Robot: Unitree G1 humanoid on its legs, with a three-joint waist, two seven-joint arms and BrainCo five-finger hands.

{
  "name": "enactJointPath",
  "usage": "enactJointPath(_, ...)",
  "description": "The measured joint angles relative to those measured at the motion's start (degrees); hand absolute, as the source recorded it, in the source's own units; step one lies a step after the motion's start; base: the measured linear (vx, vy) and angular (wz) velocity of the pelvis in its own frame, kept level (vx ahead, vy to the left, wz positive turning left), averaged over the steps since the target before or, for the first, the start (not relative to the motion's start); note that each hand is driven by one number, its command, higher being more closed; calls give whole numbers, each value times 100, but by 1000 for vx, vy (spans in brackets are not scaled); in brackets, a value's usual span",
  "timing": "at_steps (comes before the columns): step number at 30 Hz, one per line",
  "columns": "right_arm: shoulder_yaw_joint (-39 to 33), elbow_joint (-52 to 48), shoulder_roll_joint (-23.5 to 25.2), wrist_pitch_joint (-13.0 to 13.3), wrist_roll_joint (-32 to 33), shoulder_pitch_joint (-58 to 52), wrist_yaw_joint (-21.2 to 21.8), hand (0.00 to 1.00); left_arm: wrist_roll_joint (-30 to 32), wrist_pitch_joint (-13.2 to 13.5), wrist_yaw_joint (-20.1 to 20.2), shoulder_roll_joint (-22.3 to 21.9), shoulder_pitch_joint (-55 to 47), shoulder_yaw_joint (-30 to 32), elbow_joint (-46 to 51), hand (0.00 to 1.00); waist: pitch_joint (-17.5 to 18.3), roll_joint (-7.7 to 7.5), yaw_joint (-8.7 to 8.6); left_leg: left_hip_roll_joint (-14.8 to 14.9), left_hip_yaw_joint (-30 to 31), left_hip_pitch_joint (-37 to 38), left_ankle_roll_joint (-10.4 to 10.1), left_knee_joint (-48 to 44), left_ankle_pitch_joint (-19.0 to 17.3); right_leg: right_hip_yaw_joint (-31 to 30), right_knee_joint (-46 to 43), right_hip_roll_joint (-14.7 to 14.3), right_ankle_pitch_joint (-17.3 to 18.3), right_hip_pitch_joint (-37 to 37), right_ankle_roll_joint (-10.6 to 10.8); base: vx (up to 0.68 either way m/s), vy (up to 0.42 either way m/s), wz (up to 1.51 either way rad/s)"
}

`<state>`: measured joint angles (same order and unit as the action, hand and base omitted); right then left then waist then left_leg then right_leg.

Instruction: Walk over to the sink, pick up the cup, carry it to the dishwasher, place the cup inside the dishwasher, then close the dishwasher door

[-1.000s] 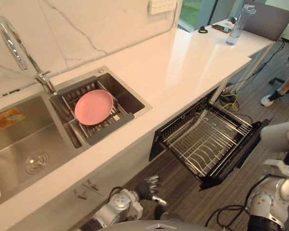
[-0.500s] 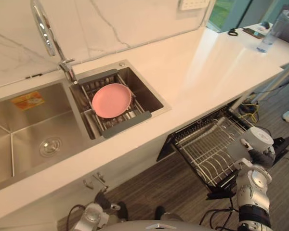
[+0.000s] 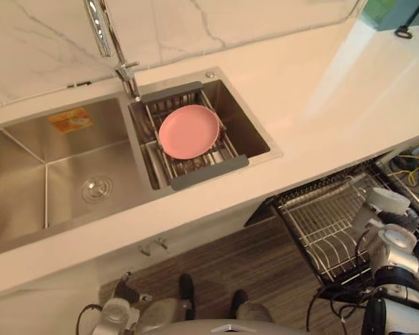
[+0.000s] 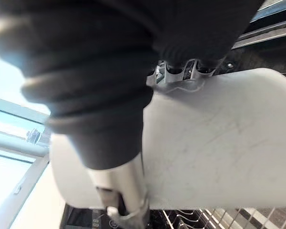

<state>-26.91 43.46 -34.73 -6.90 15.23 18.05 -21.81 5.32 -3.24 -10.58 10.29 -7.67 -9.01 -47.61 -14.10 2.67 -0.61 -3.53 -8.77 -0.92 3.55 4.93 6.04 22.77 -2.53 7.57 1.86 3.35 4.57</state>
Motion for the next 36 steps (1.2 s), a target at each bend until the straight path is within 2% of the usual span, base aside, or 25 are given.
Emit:
enactJointPath(3,-5,317,-211,-206,-64,386,13,100,-78,6,-56,6,-2,15,-28,0,-225,102,1,12,114,-224,13,-1,121,115,-42,-12,-19,-181,-25,-43,-6,24)
enactJointPath(9,191,505,-335,-479,-219,873,200,100,-315,96,-169,-4,4,7,57,0,-702,263,52,27,251,-643,-10,-3,251,219,-188,-12,-17,-594,-54,-24,-4,12)
enactJointPath(13,202,605,-412,-539,-204,1099,199,100,-429,111,-176,-2,8,6,282,0,-973,345,88,25,324,-885,-61,-6,352,280,-359,12,20,-860,-72,5,-18,15)
enactJointPath(17,262,732,-497,-542,-204,1198,185,100,-523,113,-176,0,6,1,418,0,-1065,438,118,14,406,-963,-84,-6,376,273,-663,86,190,-1029,-61,21,-25,13)
enactJointPath(22,436,815,-710,-582,-205,1433,184,100,-532,116,-173,-1,4,-17,422,0,-1180,634,160,28,413,-1130,-242,-8,436,231,-1114,182,417,-1397,-100,-13,-42,0)
enactJointPath(24,498,903,-712,-582,-204,1437,187,100,-583,118,-173,3,0,-17,422,0,-1182,642,198,17,421,-1147,-339,-9,471,177,-1253,228,486,-1499,-119,-3,-53,-7)
enactJointPath(25,573,940,-712,-584,-204,1440,190,0,-645,121,-173,0,0,-26,421,0,-1191,668,207,19,435,-1175,-366,-27,491,158,-1323,241,516,-1563,-133,-3,-48,-3)
enactJointPath(28,602,957,-772,-578,-206,1468,196,0,-706,183,-172,-8,1,-150,419,0,-1242,775,185,17,551,-1255,-490,-36,581,161,-1412,274,539,-1682,-154,-19,-49,0)
enactJointPath(32,656,1165,-866,-582,-207,1632,291,0,-743,235,-173,-16,-5,-259,413,0,-1292,895,168,-10,651,-1326,-774,-37,786,190,-1483,345,562,-1763,-188,-54,-40,7)
enactJointPath(36,659,1161,-867,-576,-198,1640,325,0,-735,344,-170,-19,-91,-408,420,0,-1290,996,121,13,836,-1350,-822,-36,832,323,-1530,339,627,-1751,-192,-59,-26,14)
